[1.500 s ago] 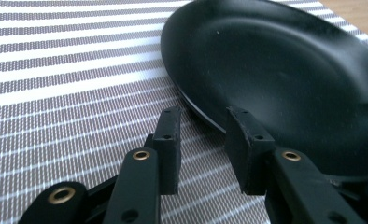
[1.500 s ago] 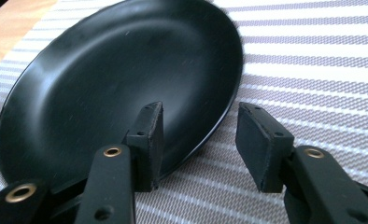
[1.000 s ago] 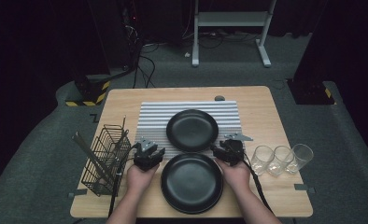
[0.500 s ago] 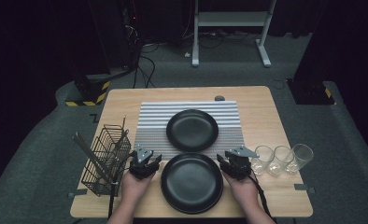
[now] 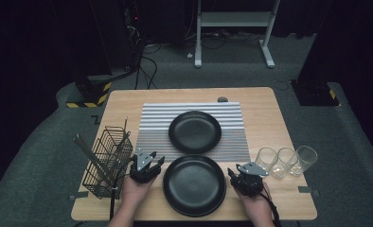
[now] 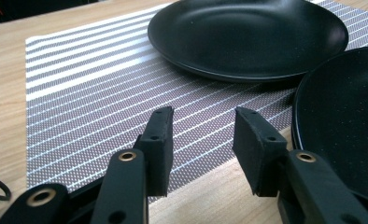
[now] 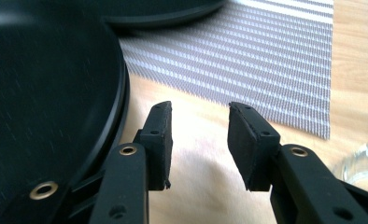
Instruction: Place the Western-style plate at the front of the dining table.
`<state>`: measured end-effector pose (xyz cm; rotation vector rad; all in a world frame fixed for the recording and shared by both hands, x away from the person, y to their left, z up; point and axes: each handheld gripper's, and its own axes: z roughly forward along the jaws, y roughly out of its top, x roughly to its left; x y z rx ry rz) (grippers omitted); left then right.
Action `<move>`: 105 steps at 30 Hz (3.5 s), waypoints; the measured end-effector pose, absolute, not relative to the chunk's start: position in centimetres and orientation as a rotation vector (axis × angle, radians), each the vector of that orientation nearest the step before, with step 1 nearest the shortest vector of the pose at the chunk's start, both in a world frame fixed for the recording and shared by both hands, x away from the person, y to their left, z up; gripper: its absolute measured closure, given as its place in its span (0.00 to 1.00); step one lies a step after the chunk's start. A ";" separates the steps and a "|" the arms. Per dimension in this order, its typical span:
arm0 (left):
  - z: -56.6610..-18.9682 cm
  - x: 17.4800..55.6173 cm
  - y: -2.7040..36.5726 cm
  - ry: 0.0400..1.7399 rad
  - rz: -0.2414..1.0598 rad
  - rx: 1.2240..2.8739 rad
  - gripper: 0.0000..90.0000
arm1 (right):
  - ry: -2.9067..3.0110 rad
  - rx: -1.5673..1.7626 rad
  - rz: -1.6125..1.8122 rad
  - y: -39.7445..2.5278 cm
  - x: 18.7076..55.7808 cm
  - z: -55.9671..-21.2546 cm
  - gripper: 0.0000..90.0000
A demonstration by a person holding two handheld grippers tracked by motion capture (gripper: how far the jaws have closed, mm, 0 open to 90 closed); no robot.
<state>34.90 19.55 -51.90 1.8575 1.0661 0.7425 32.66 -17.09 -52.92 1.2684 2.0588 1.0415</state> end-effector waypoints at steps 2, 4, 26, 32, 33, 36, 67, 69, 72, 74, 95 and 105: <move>-51.8 34.9 19.6 1.066 0.737 1.848 0.63 | 2.063 1.260 1.031 -17.2 32.4 -53.4 0.67; -51.7 34.8 19.5 1.061 0.722 1.839 0.62 | 2.063 1.234 1.017 -17.1 32.2 -53.5 0.67; -50.1 34.4 19.2 1.011 0.672 1.794 0.36 | 2.061 1.304 1.059 -17.5 33.7 -53.1 0.55; -49.9 34.3 19.2 1.001 0.673 1.798 0.34 | 2.073 1.311 1.045 -17.3 34.0 -53.2 0.54; -49.8 34.2 19.2 1.000 0.670 1.797 0.34 | 2.076 1.315 1.038 -17.3 34.1 -53.3 0.54; -49.6 34.2 19.2 0.989 0.663 1.799 0.34 | 2.089 1.317 1.017 -17.3 34.2 -53.6 0.54; -47.5 32.7 19.1 0.904 0.676 1.746 0.33 | 2.143 1.316 0.966 -17.0 34.5 -53.7 0.45; -47.4 32.6 19.0 0.901 0.673 1.745 0.33 | 2.143 1.316 0.966 -17.0 34.5 -53.7 0.45; -46.7 32.0 18.8 0.878 0.685 1.740 0.33 | 2.144 1.316 0.966 -17.0 34.5 -53.7 0.45; -46.5 31.8 18.7 0.870 0.690 1.740 0.33 | 2.144 1.316 0.966 -17.0 34.5 -53.7 0.45; -44.8 30.6 19.1 0.848 0.710 1.718 0.34 | 2.144 1.318 0.968 -17.0 34.5 -53.7 0.44; -44.3 30.3 19.5 0.845 0.712 1.702 0.35 | 2.141 1.322 0.965 -17.0 34.5 -53.7 0.44</move>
